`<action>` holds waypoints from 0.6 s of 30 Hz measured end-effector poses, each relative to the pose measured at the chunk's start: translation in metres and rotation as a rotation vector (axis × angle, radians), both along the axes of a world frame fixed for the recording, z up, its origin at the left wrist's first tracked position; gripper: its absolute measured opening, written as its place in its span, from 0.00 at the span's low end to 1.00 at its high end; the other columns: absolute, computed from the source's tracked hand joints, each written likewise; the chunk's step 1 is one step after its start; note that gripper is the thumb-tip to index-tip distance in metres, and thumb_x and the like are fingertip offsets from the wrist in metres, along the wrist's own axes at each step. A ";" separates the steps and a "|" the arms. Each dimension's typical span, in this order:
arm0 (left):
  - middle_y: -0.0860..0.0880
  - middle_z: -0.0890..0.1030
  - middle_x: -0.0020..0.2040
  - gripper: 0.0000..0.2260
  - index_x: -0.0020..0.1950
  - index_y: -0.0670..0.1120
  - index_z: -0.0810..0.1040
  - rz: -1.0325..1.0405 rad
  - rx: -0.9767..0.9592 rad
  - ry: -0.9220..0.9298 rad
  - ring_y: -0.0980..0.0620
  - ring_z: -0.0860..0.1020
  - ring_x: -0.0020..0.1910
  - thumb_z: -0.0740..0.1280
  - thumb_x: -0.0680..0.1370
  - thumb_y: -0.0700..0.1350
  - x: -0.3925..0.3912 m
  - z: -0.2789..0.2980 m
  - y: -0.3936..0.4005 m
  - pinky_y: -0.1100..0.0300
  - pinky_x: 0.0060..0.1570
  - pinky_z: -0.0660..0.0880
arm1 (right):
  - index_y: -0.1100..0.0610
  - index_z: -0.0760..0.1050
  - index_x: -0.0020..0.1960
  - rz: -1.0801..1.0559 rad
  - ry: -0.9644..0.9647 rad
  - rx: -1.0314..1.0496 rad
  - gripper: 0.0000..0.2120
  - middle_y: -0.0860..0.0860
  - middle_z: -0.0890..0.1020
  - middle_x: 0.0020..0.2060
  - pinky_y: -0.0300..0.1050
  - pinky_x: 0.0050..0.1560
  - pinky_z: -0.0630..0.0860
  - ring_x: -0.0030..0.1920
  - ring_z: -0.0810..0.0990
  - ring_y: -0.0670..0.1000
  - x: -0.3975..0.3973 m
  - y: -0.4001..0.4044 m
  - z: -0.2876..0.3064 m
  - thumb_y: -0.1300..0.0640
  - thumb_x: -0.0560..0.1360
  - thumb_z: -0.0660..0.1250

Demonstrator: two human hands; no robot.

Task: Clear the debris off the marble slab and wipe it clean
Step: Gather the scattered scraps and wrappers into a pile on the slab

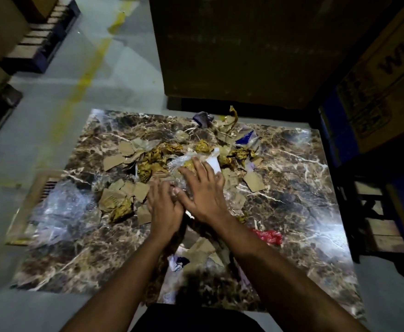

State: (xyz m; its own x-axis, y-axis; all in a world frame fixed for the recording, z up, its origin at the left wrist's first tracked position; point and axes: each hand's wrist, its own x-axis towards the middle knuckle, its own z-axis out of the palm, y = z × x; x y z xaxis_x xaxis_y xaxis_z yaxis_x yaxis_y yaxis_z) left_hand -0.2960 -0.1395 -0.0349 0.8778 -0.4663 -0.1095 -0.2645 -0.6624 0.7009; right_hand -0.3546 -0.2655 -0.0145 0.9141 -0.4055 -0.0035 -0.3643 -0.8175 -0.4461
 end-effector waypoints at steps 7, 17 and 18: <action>0.46 0.76 0.60 0.13 0.63 0.50 0.65 -0.074 -0.107 0.208 0.46 0.75 0.55 0.62 0.80 0.48 0.017 -0.011 0.022 0.61 0.44 0.70 | 0.33 0.53 0.79 0.100 0.203 -0.124 0.26 0.49 0.49 0.83 0.80 0.72 0.45 0.82 0.47 0.59 0.036 0.017 -0.002 0.32 0.82 0.39; 0.52 0.75 0.64 0.20 0.61 0.50 0.79 -0.143 -0.272 0.163 0.54 0.75 0.64 0.65 0.72 0.35 0.045 -0.010 0.079 0.49 0.64 0.75 | 0.30 0.63 0.74 0.016 0.343 -0.140 0.23 0.45 0.55 0.82 0.82 0.69 0.48 0.81 0.51 0.57 0.046 0.025 -0.034 0.31 0.80 0.50; 0.53 0.73 0.65 0.19 0.60 0.50 0.79 -0.154 -0.268 0.141 0.53 0.74 0.64 0.65 0.72 0.36 0.050 -0.008 0.089 0.49 0.64 0.76 | 0.30 0.63 0.73 0.011 0.352 -0.150 0.23 0.45 0.56 0.81 0.82 0.69 0.50 0.81 0.52 0.57 0.048 0.026 -0.034 0.31 0.80 0.51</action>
